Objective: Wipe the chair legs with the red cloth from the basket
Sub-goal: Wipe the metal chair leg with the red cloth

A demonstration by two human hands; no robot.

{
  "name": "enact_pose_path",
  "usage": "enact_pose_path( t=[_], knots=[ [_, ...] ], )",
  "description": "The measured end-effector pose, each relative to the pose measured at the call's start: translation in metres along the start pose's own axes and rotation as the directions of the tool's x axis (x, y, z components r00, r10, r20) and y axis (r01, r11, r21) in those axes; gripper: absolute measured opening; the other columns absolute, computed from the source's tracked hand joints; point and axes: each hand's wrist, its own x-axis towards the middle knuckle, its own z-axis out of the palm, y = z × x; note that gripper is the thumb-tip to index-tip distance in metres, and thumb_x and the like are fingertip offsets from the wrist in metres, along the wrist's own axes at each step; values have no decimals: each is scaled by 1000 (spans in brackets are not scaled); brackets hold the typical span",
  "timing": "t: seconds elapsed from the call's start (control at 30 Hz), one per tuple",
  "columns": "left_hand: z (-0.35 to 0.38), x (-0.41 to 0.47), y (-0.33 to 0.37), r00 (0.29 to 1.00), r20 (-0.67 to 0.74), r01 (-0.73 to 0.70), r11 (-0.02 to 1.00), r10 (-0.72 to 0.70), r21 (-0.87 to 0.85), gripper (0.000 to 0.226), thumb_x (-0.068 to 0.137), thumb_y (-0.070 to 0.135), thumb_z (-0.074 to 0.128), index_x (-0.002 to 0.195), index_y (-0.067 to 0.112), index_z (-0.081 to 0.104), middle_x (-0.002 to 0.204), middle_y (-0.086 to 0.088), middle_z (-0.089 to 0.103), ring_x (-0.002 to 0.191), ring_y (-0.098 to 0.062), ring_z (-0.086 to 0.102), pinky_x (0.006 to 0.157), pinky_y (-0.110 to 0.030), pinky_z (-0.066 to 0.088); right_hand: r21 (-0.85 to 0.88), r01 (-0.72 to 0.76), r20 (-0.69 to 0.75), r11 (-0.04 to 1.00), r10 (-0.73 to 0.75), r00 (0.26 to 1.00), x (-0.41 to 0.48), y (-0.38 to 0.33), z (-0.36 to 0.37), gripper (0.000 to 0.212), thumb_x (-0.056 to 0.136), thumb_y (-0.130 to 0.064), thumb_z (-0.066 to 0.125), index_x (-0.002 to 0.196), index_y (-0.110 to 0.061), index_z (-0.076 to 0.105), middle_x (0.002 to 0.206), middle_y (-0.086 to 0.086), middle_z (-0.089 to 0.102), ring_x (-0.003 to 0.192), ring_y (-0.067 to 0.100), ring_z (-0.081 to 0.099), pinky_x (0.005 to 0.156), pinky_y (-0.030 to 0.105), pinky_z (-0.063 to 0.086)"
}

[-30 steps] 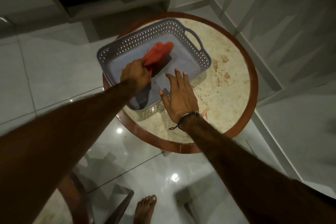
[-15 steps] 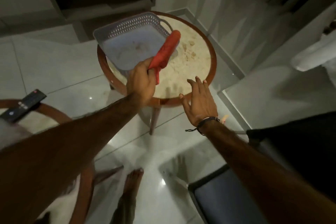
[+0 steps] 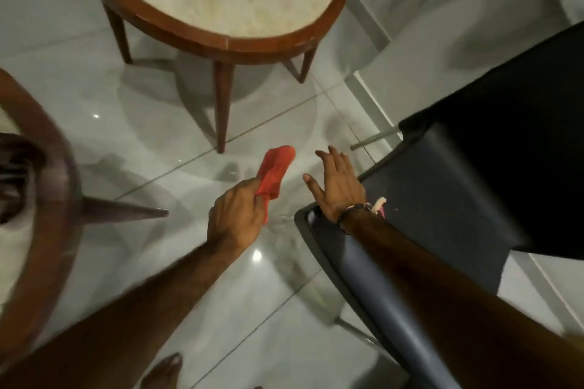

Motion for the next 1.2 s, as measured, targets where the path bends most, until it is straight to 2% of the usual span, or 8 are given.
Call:
enact_pose_path(
  t=[0.2, 0.37, 0.43, 0.53, 0.73, 1.07, 1.13, 1.2],
  knots=[
    [81, -1, -32, 984, 175, 30, 996, -14, -89, 34, 99, 27, 46, 130, 28, 61, 93, -5, 77, 89, -33, 71, 83, -41, 57, 97, 149, -237, 984, -123, 964, 3, 18, 26, 59, 100, -60, 50, 147, -25, 49, 163, 1, 48, 139, 29, 58, 103, 43, 51],
    [100, 10, -46, 910, 376, 317, 877, -175, -360, 50, 85, 58, 44, 108, 23, 73, 100, -13, 77, 96, -33, 71, 89, -49, 56, 127, 179, -280, 976, -137, 950, 0, 18, 27, 63, 95, -67, 38, 143, -28, 52, 155, -6, 58, 128, 24, 67, 97, 34, 51],
    [102, 16, -57, 913, 400, 271, 857, -84, -438, 46, 91, 49, 47, 116, 20, 73, 106, -12, 77, 97, -28, 71, 88, -51, 57, 139, 184, -290, 973, -137, 947, 0, 18, 28, 58, 98, -64, 41, 143, -29, 53, 154, -7, 59, 128, 22, 66, 97, 37, 54],
    [101, 27, -70, 905, 388, -48, 947, 175, -316, 50, 91, 17, 62, 140, 24, 56, 122, 0, 71, 87, -11, 71, 83, -35, 59, 153, 187, -309, 970, -133, 942, 1, 19, 29, 54, 100, -59, 44, 143, -29, 52, 152, -6, 60, 130, 19, 66, 96, 41, 58],
    [110, 38, -63, 871, 258, -419, 907, 417, -50, 40, 78, 34, 77, 116, 25, 67, 101, 8, 69, 82, -14, 67, 71, -34, 57, 149, 213, -371, 966, -145, 917, 4, 21, 37, 51, 101, -57, 50, 142, -28, 53, 145, -5, 65, 117, 14, 69, 89, 36, 60],
    [217, 61, -152, 974, 195, -121, 993, 118, 4, 29, 88, 33, 70, 117, 32, 64, 78, 7, 70, 67, -13, 67, 72, -34, 57, 151, 296, -426, 943, -208, 880, 13, 30, 47, 54, 99, -64, 44, 140, -30, 52, 145, -8, 63, 130, 14, 64, 96, 46, 60],
    [236, 70, -175, 979, 186, -89, 996, 88, 1, 6, 89, 46, 64, 92, 43, 68, 63, 18, 62, 51, -1, 56, 65, -26, 53, 140, 318, -447, 938, -226, 865, 15, 32, 49, 56, 98, -65, 41, 139, -30, 52, 143, -8, 65, 127, 13, 64, 95, 47, 61],
    [255, 80, -195, 987, 146, -92, 984, 70, 151, 20, 85, 56, 63, 76, 43, 75, 56, 10, 69, 44, -8, 60, 59, -22, 45, 144, 332, -455, 932, -235, 859, 16, 33, 49, 56, 97, -66, 40, 138, -30, 53, 140, -7, 66, 128, 13, 64, 95, 46, 61]
  ],
)
